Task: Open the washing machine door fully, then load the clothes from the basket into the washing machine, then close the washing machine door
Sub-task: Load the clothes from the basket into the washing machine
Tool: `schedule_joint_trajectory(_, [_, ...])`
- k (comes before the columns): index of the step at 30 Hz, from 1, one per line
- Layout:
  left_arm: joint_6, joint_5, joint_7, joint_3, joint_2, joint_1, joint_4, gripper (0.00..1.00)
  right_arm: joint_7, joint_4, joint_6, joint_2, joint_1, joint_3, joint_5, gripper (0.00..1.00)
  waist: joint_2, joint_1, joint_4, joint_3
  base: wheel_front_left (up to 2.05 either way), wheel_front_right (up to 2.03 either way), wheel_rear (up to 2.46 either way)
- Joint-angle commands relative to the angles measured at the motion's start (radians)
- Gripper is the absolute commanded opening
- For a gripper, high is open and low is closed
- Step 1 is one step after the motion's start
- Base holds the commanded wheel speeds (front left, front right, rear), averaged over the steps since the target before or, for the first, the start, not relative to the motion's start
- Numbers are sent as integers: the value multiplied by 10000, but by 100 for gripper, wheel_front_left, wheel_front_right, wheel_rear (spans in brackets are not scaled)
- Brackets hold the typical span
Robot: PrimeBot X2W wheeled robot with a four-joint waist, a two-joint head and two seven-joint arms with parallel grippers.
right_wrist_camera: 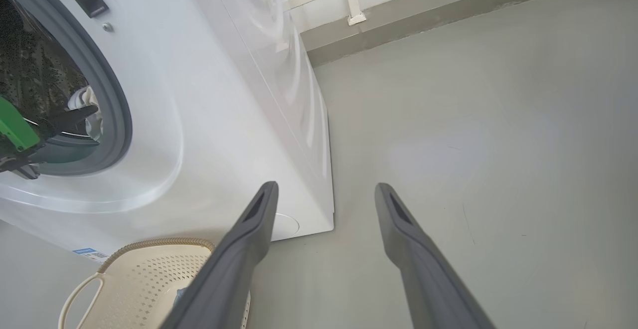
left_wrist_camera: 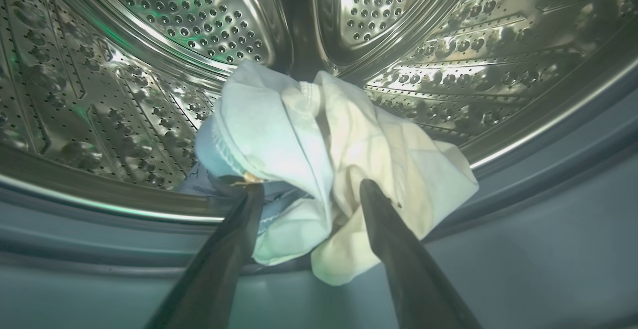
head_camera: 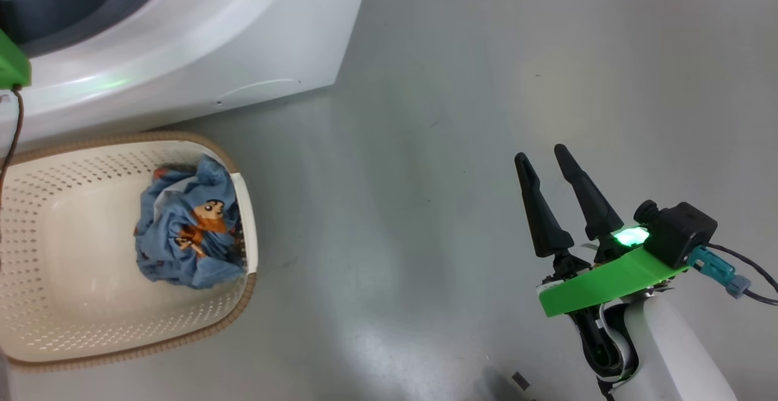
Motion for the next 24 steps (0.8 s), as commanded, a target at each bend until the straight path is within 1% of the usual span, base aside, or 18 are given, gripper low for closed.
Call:
schedule_joint_trajectory(1, [-6, -73, -61, 60, 430, -115, -168, 100, -48, -192, 27, -45, 0, 133, 63, 100, 0, 0, 67, -40, 0, 0, 0])
schedule_joint_trajectory(4, [-16, -191, -61, 64, 378, -9, -331, 100, -48, -196, 27, -100, 5, 105, 51, 100, 0, 0, 151, -85, 0, 0, 0])
schedule_joint_trajectory(10, [-23, -465, -62, 260, 215, 575, -1136, 100, -48, -187, 27, -207, 33, 15, 27, 100, 0, 0, 322, -223, 0, 0, 0])
schedule_joint_trajectory(18, [-27, -626, -62, 680, -138, 2280, -3100, 100, -48, -165, 27, -462, 129, -165, -20, 100, 0, 0, 673, -559, 0, 0, 0])
schedule_joint_trajectory(24, [-27, -468, -62, 1105, -586, 3798, -4704, 100, -48, -168, 27, -701, 268, -308, -64, 100, 0, 0, 998, -877, 0, 0, 0])
